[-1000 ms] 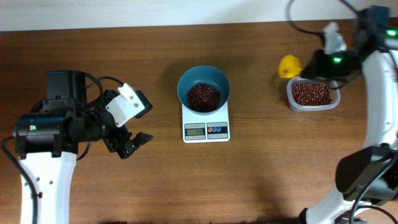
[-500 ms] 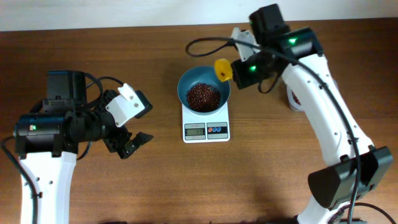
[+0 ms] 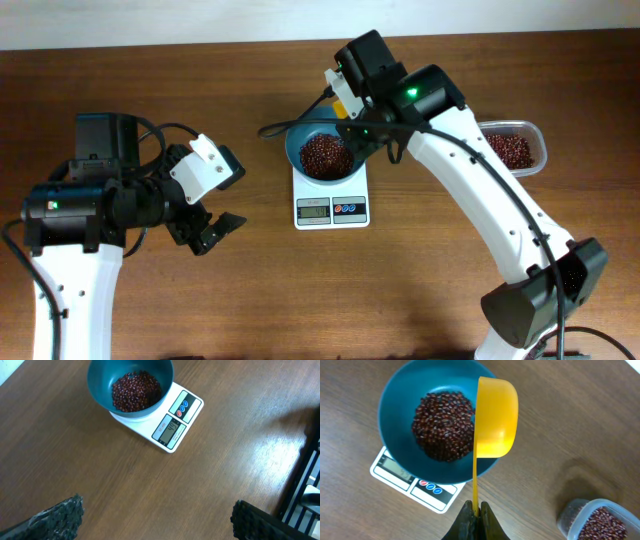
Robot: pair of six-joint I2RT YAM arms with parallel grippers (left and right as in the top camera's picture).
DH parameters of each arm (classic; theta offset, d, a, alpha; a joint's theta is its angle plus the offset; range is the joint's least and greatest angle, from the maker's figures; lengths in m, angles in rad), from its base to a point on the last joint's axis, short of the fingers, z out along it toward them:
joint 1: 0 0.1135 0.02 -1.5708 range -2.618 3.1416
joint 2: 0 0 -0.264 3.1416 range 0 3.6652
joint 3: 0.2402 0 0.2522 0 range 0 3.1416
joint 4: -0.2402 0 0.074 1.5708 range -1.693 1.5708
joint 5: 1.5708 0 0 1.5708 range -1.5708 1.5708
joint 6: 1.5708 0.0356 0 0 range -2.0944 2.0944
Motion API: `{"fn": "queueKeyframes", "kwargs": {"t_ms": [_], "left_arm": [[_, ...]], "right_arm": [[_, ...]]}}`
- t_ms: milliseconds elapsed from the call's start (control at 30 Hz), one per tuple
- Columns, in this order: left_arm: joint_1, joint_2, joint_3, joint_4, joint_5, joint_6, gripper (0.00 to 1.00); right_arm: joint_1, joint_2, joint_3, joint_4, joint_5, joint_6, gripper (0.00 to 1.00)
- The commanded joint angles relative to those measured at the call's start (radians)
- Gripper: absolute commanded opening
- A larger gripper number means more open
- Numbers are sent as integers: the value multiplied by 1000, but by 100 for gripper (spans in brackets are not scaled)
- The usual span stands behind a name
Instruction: Scoop item into bowl and weigh 50g on scale
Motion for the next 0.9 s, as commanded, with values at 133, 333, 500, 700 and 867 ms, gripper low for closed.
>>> {"fn": "queueKeyframes", "kwargs": {"t_ms": [133,333,500,700,867], "left_arm": [[5,-2,7,-1,18,12,99],[5,-2,7,-1,18,12,99],[5,-2,7,-1,18,12,99],[5,-2,7,-1,18,12,99],[5,-2,7,-1,18,12,99]], "right_arm": [[-2,-19,21,9,46,-6,4],[-9,-19,47,29,46,27,4],[-99,-20,132,26,50,73,4],[-200,-21,179,37,53,162,4],[-298,-104,278,11,235,272,4]]}}
